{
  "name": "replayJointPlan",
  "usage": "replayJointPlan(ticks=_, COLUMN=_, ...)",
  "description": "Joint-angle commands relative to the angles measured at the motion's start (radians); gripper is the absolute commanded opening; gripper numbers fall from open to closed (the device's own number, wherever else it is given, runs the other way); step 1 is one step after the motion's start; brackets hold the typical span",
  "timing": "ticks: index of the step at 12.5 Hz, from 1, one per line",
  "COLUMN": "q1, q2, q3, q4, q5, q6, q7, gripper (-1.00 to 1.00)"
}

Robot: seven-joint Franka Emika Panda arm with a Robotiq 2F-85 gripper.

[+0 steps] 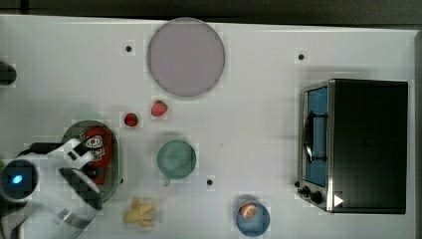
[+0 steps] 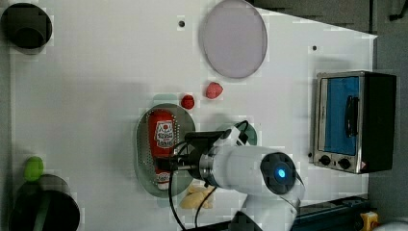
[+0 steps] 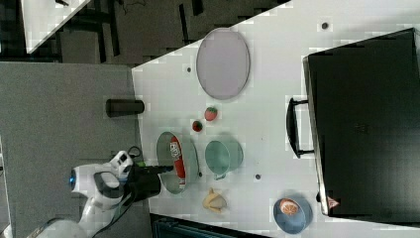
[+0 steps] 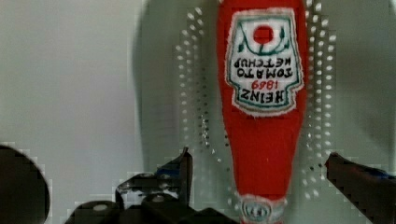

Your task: Pick ketchup from strainer and place it on the table

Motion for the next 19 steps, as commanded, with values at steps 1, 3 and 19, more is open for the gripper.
replayJointPlan(ticks=1, q1=-0.003, q2=0.047, q3=-0.028, q4=0.029, q5=-0.083, q6=0.094, q7=0.121, gripper=1.0)
replayJointPlan(ticks=3, q1=0.008, q2=0.106, q3=-0.054, q4=0.035, q5=-0.144, q6=0.141, q7=0.164, gripper=1.0)
replayJointPlan(ticks=19, q1=0.065, q2=0.051, q3=-0.077, q4=0.139, q5=-0.121, q6=-0.04, q7=0.232, gripper=0.16)
